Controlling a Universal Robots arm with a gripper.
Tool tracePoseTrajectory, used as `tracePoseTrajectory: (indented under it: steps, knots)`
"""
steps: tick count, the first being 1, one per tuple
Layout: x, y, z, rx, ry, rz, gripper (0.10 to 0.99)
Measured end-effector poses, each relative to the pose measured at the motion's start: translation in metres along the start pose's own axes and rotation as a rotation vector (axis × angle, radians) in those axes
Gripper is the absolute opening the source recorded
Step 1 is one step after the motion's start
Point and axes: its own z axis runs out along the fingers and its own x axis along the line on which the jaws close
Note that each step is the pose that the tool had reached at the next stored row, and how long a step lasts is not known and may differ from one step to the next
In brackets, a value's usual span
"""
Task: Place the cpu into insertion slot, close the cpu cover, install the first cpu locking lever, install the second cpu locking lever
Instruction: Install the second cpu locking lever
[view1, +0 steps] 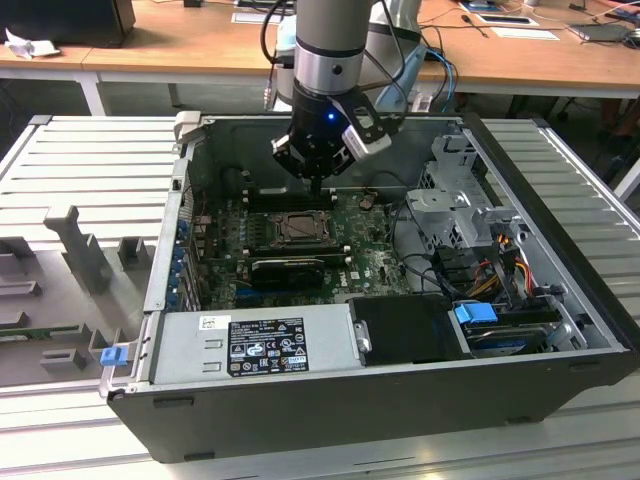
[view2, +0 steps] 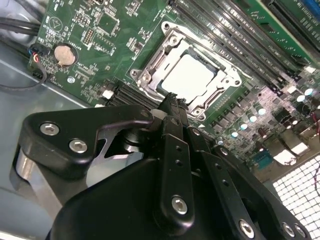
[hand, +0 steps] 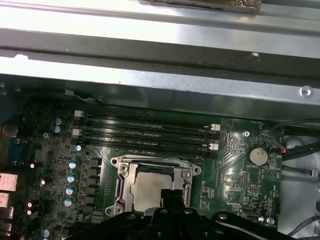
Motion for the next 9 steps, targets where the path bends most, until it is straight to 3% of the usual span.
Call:
tracePoseTrajectory:
  steps: [9]
  knots:
    - [0.0016,-0.0165,0.0011,0.000,0.0000,0.000,0.106]
